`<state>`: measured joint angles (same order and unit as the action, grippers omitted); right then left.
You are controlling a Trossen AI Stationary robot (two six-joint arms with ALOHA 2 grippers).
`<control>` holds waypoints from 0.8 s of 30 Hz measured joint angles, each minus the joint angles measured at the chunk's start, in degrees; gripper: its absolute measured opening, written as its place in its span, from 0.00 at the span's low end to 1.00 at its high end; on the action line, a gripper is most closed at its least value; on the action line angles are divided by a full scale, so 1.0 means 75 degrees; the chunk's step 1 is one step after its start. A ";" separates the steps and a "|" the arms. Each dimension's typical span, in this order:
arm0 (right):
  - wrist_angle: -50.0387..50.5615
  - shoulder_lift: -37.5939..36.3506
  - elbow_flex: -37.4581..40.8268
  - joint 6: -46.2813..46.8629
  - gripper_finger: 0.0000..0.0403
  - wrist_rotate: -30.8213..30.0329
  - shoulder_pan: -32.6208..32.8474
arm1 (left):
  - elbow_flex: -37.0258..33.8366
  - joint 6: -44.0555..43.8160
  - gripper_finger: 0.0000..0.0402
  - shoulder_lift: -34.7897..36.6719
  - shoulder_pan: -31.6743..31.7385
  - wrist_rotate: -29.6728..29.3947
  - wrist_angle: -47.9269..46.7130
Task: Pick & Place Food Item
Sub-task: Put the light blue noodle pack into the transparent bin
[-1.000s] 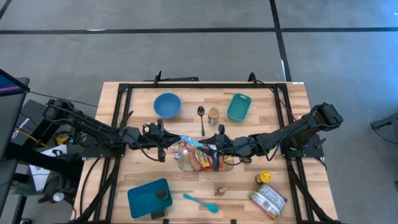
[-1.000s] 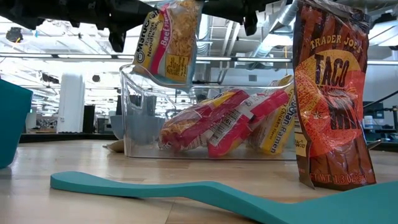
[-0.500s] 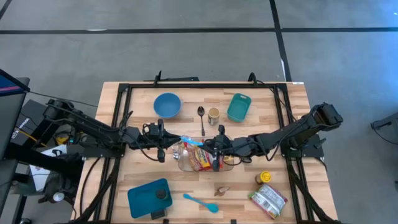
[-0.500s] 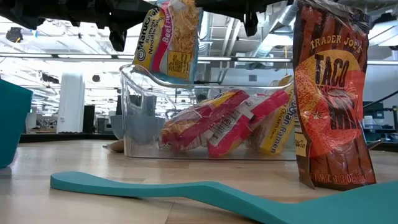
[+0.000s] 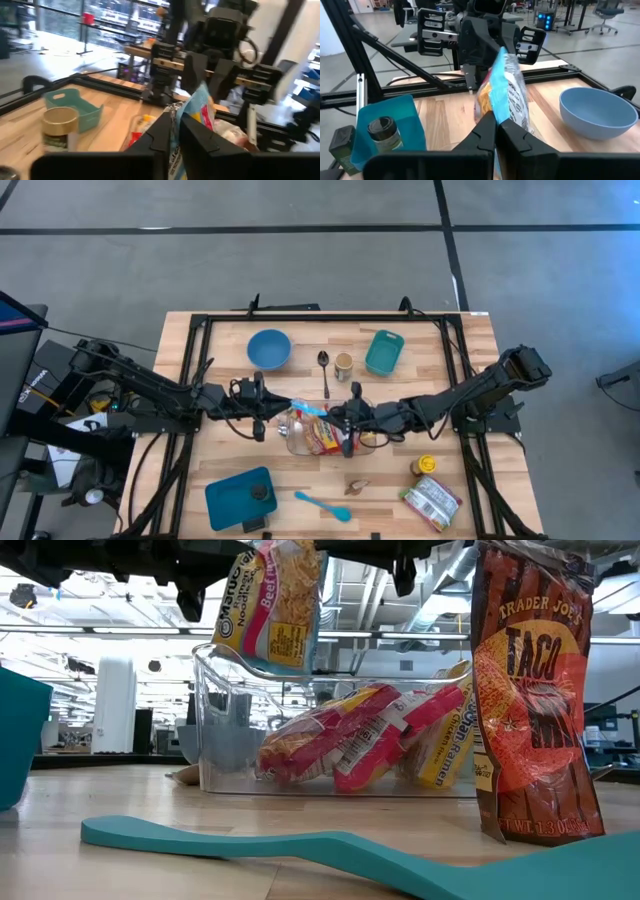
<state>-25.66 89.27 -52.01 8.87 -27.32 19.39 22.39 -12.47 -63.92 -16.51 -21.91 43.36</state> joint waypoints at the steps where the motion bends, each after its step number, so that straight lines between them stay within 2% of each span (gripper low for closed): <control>1: 0.0000 -0.0007 0.0000 -0.0033 0.00 -0.0030 0.0031 | 0.0000 0.0005 0.11 0.0000 0.0000 0.0176 0.0001; 4: -0.0010 -0.0011 0.0000 -0.0065 0.00 -0.0150 0.0134 | 0.0003 0.0000 0.19 0.0000 0.0017 0.0530 -0.0004; 7: -0.0010 -0.0011 0.0000 -0.0065 0.00 -0.0211 0.0228 | 0.0003 0.0000 0.28 0.0000 0.0017 0.0530 0.0004; 11: -0.0011 -0.0011 0.0000 -0.0352 0.00 -0.0865 0.0447 | 0.0009 0.0011 0.36 0.0003 0.0017 0.0527 0.0084; 19: 0.0449 -0.0431 0.0003 -0.0444 0.00 -0.1722 0.0880 | 0.0013 0.0022 0.43 0.0096 0.0017 0.0527 0.0141; 24: 0.0557 -0.0534 0.0002 -0.0211 0.00 -0.1795 0.0970 | 0.0015 0.0206 0.44 0.0367 0.0017 0.0527 0.0112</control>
<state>-21.48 85.27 -52.00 7.28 -40.78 26.66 22.50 -10.92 -61.17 -16.38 -17.96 44.20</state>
